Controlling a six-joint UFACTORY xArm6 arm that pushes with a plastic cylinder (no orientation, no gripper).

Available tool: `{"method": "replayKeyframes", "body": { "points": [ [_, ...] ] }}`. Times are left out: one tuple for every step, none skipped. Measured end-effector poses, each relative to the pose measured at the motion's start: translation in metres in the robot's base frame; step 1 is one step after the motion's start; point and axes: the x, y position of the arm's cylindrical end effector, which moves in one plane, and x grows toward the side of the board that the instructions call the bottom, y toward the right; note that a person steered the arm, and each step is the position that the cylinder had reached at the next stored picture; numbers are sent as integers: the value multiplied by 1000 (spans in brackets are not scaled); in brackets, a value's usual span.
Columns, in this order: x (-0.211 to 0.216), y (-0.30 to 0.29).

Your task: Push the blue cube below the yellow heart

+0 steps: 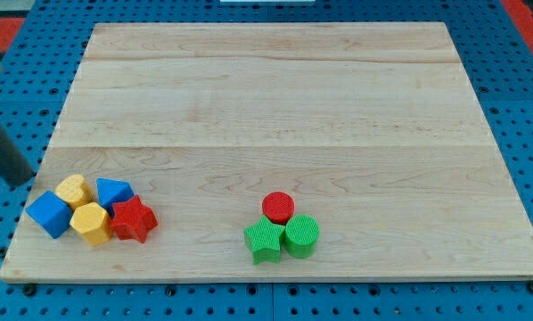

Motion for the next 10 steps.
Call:
{"method": "replayKeyframes", "body": {
  "points": [
    [34, -1],
    [70, 0],
    [77, 35],
    [56, 93],
    [9, 123],
    [-2, 124],
    [14, 91],
    [28, 88],
    [64, 94],
    [94, 76]
  ]
}}
